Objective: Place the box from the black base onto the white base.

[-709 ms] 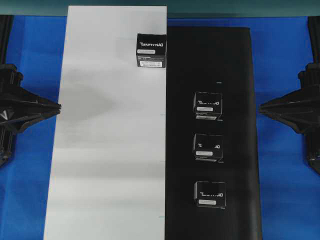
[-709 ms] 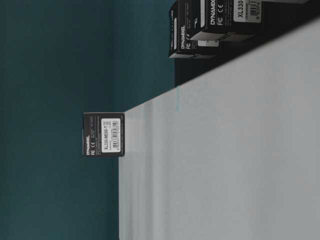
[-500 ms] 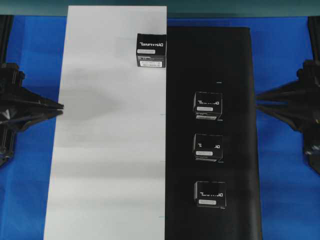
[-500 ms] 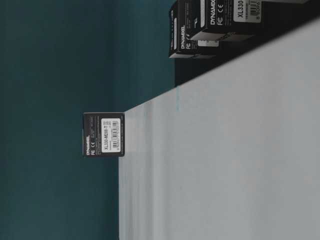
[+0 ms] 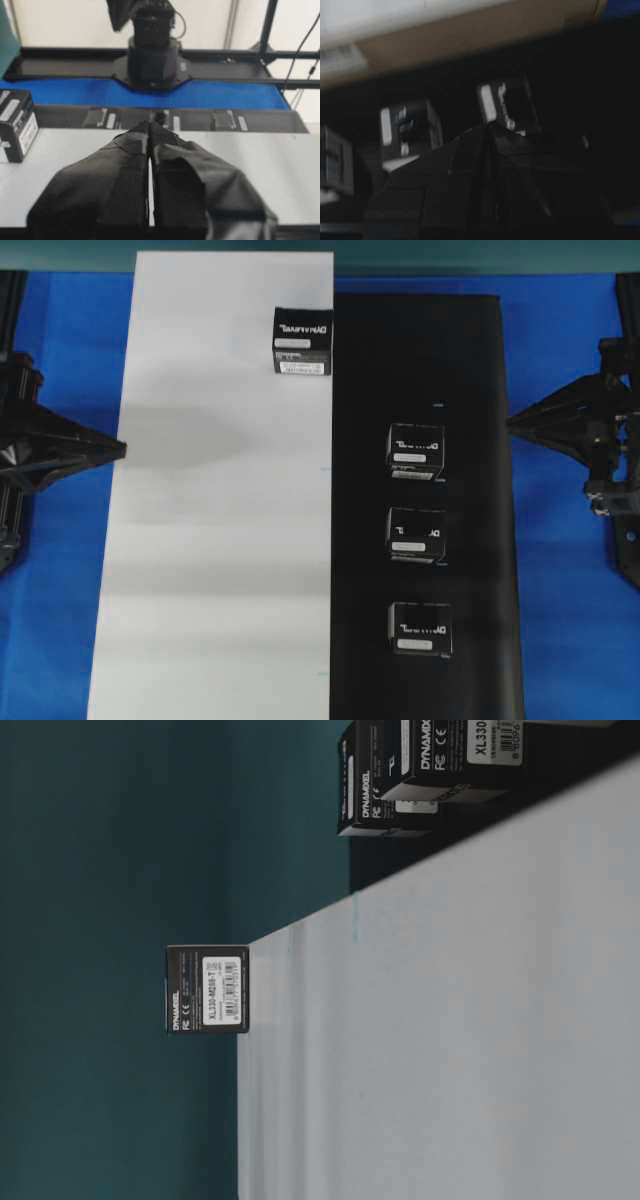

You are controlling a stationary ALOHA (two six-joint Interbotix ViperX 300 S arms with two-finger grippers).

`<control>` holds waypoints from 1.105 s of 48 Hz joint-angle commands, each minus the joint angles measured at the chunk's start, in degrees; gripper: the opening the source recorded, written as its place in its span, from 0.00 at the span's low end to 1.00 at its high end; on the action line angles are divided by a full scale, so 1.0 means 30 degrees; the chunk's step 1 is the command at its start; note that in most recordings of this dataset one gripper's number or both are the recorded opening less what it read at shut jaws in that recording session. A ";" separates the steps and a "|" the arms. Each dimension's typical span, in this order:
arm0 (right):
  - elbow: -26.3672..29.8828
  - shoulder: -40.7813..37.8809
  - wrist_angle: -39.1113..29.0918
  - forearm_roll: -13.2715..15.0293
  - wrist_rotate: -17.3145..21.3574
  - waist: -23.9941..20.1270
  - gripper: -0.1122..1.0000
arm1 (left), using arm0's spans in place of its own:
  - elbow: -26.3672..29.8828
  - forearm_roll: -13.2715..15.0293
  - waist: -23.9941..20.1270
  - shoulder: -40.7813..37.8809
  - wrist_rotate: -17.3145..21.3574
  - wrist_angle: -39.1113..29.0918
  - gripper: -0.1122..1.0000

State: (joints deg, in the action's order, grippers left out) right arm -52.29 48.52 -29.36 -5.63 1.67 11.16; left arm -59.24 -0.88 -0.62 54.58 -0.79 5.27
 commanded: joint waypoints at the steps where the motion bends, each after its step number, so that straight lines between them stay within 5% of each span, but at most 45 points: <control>1: 0.1055 -0.0762 -0.1348 0.0000 -0.0029 0.0059 0.19 | 0.0645 -0.0059 -0.0059 -0.0059 -0.0059 -0.0176 0.09; 28: 0.4014 -0.5156 -0.4922 0.0732 -0.0498 0.0000 0.26 | 0.1025 -0.0059 -0.0059 -0.0059 -0.0088 -0.2402 0.09; 34: 0.4453 -0.6094 -0.5449 0.0732 -0.1055 0.0059 0.45 | 0.1025 -0.0059 -0.0059 -0.0059 -0.0088 -0.2402 0.09; 43: 0.4600 -0.7090 -0.5566 0.0762 -0.1494 0.0059 0.92 | 0.1055 -0.0059 -0.0029 -0.0029 -0.0059 -0.2432 0.09; 53: 0.4248 -0.8027 -0.5186 0.1143 -0.1582 0.0557 1.00 | 0.1055 -0.0059 -0.0029 -0.0029 -0.0059 -0.2432 0.09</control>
State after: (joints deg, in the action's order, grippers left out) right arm -39.38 25.84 -45.70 -2.72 -2.99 12.30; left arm -57.74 -0.88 -0.62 54.67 -0.88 -2.20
